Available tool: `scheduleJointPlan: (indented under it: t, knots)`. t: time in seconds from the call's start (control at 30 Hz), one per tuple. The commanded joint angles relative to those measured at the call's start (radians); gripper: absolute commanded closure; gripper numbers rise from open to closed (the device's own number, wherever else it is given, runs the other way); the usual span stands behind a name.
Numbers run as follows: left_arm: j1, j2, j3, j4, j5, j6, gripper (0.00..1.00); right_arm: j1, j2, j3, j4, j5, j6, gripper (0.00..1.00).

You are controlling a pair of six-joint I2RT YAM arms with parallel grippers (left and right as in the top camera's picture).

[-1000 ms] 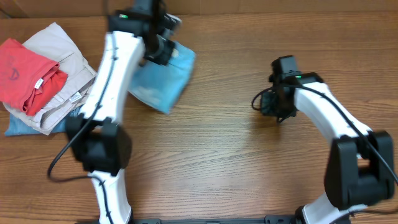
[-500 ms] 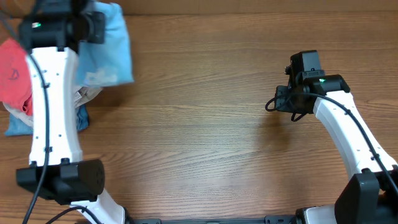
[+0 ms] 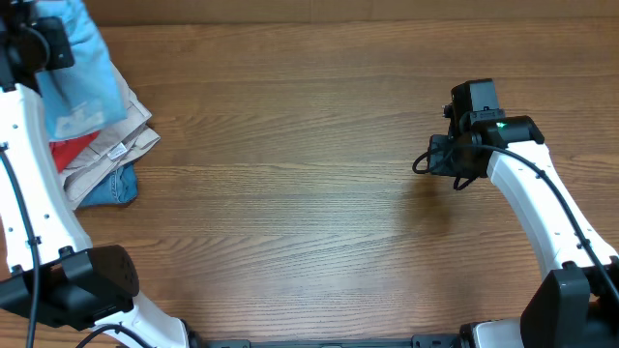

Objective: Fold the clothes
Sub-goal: 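Carry the folded shirt with the left gripper onto the clothes stack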

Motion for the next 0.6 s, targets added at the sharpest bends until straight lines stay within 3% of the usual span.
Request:
scheduleJointPlan:
  t: [0.0, 0.5, 0.57]
  knots:
    - [0.027, 0.013, 0.024, 0.005, 0.037, -0.037, 0.96, -0.004, -0.018, 0.023, 0.004, 0.01, -0.007, 0.64]
    - [0.174, 0.219, 0.023, 0.128, 0.034, -0.109, 0.96, -0.004, -0.018, 0.023, -0.013, 0.002, 0.004, 0.64]
    - [0.191, 0.239, 0.023, 0.154, 0.034, -0.132, 0.9, -0.004, -0.018, 0.023, -0.015, 0.002, 0.004, 0.64]
